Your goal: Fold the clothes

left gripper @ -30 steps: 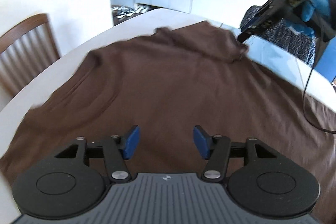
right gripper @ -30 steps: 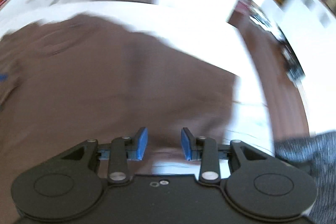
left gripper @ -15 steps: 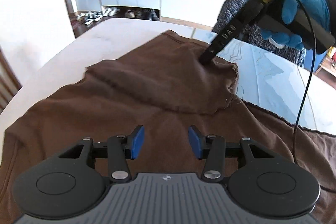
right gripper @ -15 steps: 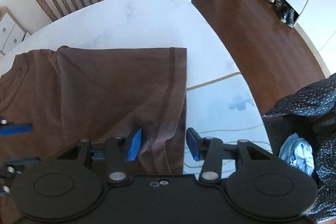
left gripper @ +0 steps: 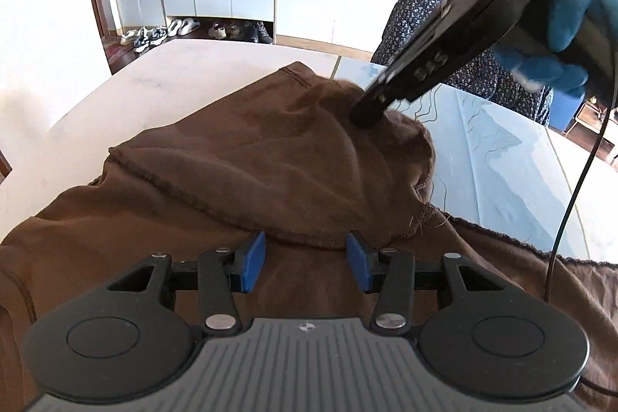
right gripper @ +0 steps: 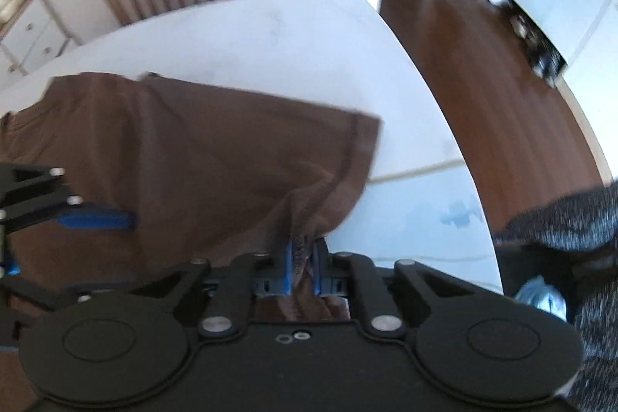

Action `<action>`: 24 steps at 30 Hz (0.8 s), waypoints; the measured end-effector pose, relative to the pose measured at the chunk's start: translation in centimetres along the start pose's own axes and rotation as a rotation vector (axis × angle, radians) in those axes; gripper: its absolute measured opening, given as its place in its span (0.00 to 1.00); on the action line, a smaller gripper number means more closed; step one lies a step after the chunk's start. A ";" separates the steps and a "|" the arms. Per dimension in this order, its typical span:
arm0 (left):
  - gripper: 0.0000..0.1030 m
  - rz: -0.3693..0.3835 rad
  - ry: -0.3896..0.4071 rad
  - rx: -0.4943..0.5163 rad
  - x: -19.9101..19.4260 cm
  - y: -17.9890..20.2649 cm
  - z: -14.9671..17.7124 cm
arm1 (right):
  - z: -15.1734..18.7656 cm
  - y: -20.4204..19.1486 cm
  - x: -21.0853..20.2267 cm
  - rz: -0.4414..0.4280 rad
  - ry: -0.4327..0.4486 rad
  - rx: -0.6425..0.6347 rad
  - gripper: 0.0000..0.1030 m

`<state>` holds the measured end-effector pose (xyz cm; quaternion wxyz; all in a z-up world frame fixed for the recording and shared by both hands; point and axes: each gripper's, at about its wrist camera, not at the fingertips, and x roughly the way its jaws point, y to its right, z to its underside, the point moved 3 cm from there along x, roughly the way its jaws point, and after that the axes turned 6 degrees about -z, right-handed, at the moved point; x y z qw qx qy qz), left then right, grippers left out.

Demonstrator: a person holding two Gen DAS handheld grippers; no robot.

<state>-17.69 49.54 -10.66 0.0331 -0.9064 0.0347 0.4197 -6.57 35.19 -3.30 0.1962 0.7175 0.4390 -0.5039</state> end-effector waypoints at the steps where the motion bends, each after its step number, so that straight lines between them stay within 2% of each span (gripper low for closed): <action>1: 0.44 0.001 0.003 0.000 0.0 0.0 0.0 | -0.2 -0.8 -0.6 -0.016 0.017 -0.024 1.00; 7: 0.44 -0.005 0.015 0.008 0.0 0.2 0.1 | -0.5 -7.1 -2.9 -0.176 0.059 -0.155 1.00; 10: 0.44 -0.030 0.008 0.037 -0.3 0.5 0.5 | -0.3 -9.0 -1.6 -0.242 0.028 -0.157 1.00; 15: 0.44 -0.036 -0.031 0.092 -3.1 0.4 2.2 | 0.3 -8.6 0.7 -0.286 -0.025 -0.076 1.00; 19: 0.44 -0.049 -0.078 0.122 -6.0 0.0 4.3 | 1.2 -8.5 2.3 -0.258 -0.068 -0.066 1.00; 24: 0.44 -0.084 -0.139 0.112 -9.4 -1.8 7.4 | 2.2 -8.9 2.5 -0.245 -0.061 -0.072 1.00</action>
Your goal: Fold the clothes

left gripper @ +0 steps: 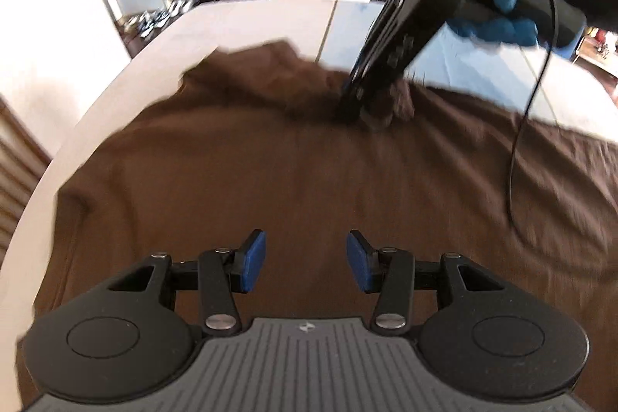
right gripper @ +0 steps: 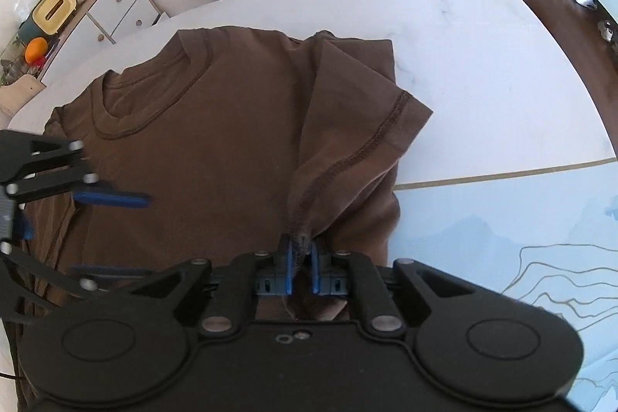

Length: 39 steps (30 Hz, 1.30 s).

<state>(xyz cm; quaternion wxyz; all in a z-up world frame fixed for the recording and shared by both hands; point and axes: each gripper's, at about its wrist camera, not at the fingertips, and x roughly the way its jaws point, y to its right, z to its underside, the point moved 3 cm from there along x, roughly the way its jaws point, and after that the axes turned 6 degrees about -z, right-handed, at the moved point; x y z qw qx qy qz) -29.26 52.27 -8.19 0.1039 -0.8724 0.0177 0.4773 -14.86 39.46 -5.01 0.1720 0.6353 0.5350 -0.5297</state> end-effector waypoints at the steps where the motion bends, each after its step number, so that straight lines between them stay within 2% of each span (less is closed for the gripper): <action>1: 0.44 -0.001 -0.007 -0.018 -0.5 -0.3 0.9 | 0.0 -0.1 0.0 0.004 -0.001 -0.002 1.00; 6: 0.44 -0.004 -0.048 -0.073 -1.1 -0.6 4.3 | 0.1 -0.6 0.5 0.037 -0.009 -0.021 1.00; 10: 0.45 0.001 -0.020 -0.119 -0.6 -0.5 4.8 | -0.1 -1.8 0.3 0.079 -0.012 -0.065 1.00; 14: 0.45 -0.006 -0.011 -0.125 -0.5 -0.3 4.9 | -0.6 -4.8 -1.4 0.090 0.017 -0.157 1.00; 18: 0.45 -0.006 -0.007 -0.125 -0.2 -0.3 4.6 | -0.7 -9.2 -2.4 0.059 0.024 -0.278 1.00; 23: 0.45 -0.008 -0.005 -0.125 0.0 -0.3 4.4 | 0.6 -13.0 0.6 0.048 -0.054 -0.397 1.00; 27: 0.45 -0.012 -0.010 -0.124 0.2 -0.4 4.2 | 1.9 -12.7 4.0 0.063 -0.112 -0.387 1.00; 29: 0.45 -0.012 -0.015 -0.115 0.0 -0.3 4.1 | 2.2 -12.7 3.8 0.035 -0.097 -0.387 1.00; 31: 0.45 -0.014 -0.011 -0.101 -0.5 -0.1 3.8 | 2.5 -12.6 2.4 0.029 -0.077 -0.400 1.00; 36: 0.46 -0.023 0.100 -0.132 -2.8 -0.8 0.7 | 4.0 -10.3 -2.0 0.031 -0.031 -0.396 1.00; 39: 0.57 -0.083 0.127 -0.140 -1.9 -0.7 -2.1 | 5.1 -8.0 -2.4 0.079 -0.049 -0.376 1.00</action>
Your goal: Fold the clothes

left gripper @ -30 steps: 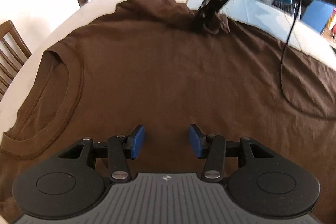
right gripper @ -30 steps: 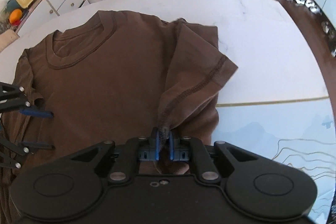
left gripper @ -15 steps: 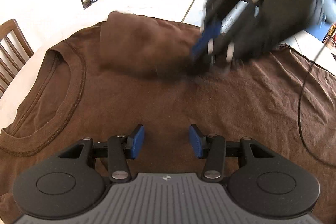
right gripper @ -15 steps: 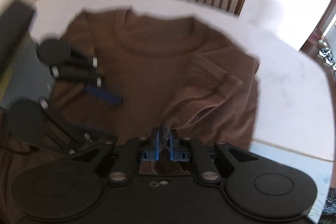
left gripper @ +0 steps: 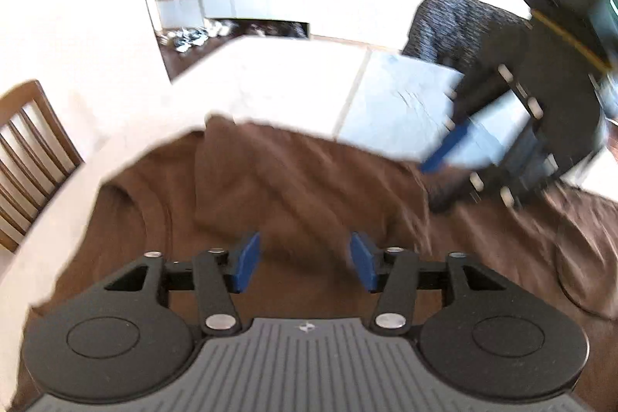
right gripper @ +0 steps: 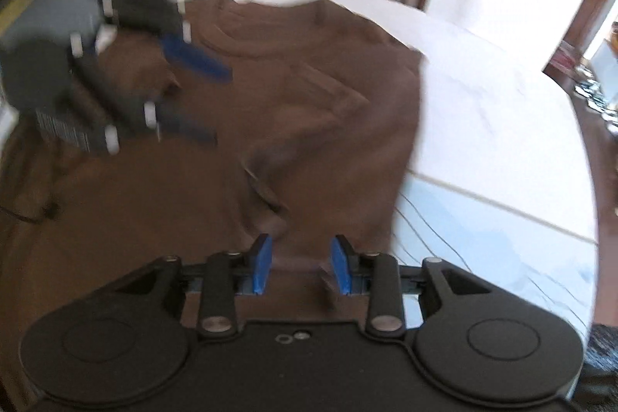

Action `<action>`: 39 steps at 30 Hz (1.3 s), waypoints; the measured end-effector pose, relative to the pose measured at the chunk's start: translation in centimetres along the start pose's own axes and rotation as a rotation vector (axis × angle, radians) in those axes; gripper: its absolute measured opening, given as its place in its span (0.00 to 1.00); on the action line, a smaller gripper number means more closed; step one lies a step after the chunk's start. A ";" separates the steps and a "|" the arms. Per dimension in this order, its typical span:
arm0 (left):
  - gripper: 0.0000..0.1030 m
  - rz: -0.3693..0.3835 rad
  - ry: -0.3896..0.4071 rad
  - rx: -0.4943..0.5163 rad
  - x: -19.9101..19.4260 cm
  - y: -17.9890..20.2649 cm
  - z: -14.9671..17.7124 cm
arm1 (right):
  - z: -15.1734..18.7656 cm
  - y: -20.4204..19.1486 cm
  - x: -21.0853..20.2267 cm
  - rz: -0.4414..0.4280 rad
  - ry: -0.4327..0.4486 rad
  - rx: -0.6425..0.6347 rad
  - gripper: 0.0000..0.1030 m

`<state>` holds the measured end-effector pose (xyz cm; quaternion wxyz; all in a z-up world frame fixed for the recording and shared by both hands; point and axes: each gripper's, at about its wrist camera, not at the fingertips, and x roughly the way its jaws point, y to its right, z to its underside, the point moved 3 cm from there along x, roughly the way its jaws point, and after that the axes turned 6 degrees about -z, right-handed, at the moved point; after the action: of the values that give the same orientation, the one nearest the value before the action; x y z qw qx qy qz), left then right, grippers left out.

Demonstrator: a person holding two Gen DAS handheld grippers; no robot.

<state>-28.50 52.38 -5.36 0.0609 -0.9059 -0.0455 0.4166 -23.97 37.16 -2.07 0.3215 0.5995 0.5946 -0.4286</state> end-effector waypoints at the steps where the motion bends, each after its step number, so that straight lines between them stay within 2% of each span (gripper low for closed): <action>1: 0.64 -0.027 -0.006 0.010 0.8 0.5 -0.6 | 0.5 0.4 0.2 0.010 -0.010 0.009 1.00; 2: 0.70 -0.054 -0.011 0.020 1.6 1.0 -1.3 | 1.0 0.9 0.3 0.020 -0.021 0.018 1.00; 3: 0.71 -0.078 -0.025 0.025 2.6 1.4 -1.8 | 1.2 1.0 0.5 0.019 -0.021 0.024 1.00; 7: 0.71 -0.159 -0.105 0.022 5.8 2.2 -2.4 | 2.0 1.1 1.1 0.006 -0.019 0.046 1.00; 9: 0.71 -0.169 -0.126 0.009 6.5 2.2 -2.2 | 2.3 1.1 1.4 0.005 -0.016 0.050 1.00; 10: 0.63 -0.166 -0.127 -0.010 6.4 2.0 -1.9 | 2.4 1.1 1.5 0.006 -0.013 0.051 1.00; 11: 0.43 -0.170 -0.123 -0.030 6.1 1.8 -1.5 | 2.5 1.1 1.6 0.005 -0.012 0.053 1.00; 12: 0.32 -0.174 -0.118 -0.049 5.8 1.5 -1.2 | 2.5 1.2 1.7 0.004 -0.011 0.056 1.00; 16: 0.15 -0.193 -0.099 -0.134 4.5 0.4 0.2 | 3.1 1.5 1.7 -0.002 0.001 0.057 1.00; 19: 0.14 -0.226 -0.070 -0.277 2.4 -1.4 1.9 | 2.9 2.0 1.7 -0.010 0.015 0.068 1.00; 22: 0.14 -0.246 -0.083 -0.391 1.1 -3.2 4.3 | 2.8 1.9 1.7 -0.004 0.018 0.058 1.00; 25: 0.14 -0.267 -0.111 -0.402 0.1 -3.8 5.6 | 2.7 1.7 1.8 0.006 0.010 0.039 1.00; 27: 0.14 -0.283 -0.084 -0.365 -0.9 -3.6 5.3 | 2.6 1.5 1.8 0.014 0.001 0.024 1.00; 29: 0.16 -0.290 -0.029 -0.344 -2.0 -3.3 4.0 | 2.6 1.1 1.3 0.031 -0.001 -0.002 1.00; 30: 0.18 -0.266 0.005 -0.341 -2.3 -3.1 3.2 | 2.5 0.9 1.2 0.043 0.008 -0.019 1.00; 31: 0.26 -0.241 0.027 -0.329 -2.3 -2.7 2.5 | 2.5 0.5 0.9 0.066 0.020 -0.048 1.00; 34: 0.69 -0.208 0.037 -0.268 -1.0 -1.2 1.4 | 2.1 -0.8 1.3 0.141 0.043 -0.130 1.00; 39: 0.69 -0.133 -0.051 -0.106 2.0 2.4 3.3 | 1.5 -1.8 2.5 0.186 0.061 -0.194 1.00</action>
<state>-29.66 50.54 -9.30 0.0392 -0.8919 -0.1293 0.4316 -26.10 37.05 -4.77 0.3981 0.6307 0.5848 -0.3189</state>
